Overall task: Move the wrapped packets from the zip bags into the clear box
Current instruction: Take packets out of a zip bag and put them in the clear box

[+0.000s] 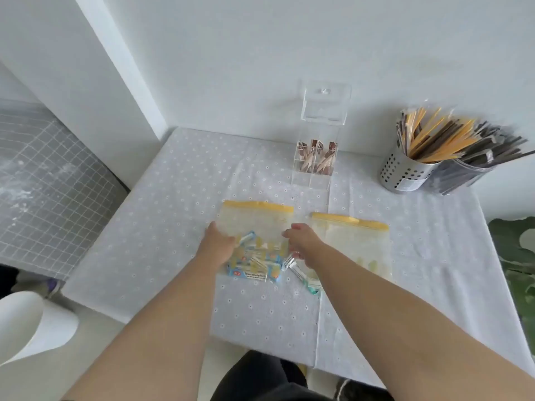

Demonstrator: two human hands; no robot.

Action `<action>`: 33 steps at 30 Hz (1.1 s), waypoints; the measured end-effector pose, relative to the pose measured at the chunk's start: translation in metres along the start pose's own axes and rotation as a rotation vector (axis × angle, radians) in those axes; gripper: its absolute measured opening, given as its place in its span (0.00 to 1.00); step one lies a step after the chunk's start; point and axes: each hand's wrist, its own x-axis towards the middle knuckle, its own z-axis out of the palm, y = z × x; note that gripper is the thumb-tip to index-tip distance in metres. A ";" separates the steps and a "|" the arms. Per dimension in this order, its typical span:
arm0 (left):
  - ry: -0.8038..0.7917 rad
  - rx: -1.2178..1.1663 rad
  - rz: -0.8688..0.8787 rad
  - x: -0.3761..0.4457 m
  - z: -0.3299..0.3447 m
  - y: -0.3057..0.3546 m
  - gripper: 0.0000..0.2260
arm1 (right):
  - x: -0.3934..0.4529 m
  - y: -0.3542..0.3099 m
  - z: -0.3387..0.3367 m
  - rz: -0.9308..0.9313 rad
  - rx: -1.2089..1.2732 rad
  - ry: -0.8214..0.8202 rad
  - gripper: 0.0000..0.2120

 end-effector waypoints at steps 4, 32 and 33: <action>0.049 -0.230 -0.028 0.013 -0.014 0.000 0.35 | 0.004 -0.009 -0.002 0.070 0.212 0.055 0.32; -0.384 -0.910 0.184 -0.022 -0.088 0.042 0.25 | -0.100 -0.020 0.023 -0.552 -0.331 0.308 0.10; -0.396 -0.924 0.181 -0.030 -0.084 0.041 0.26 | -0.100 -0.017 0.027 -0.597 -0.344 0.303 0.12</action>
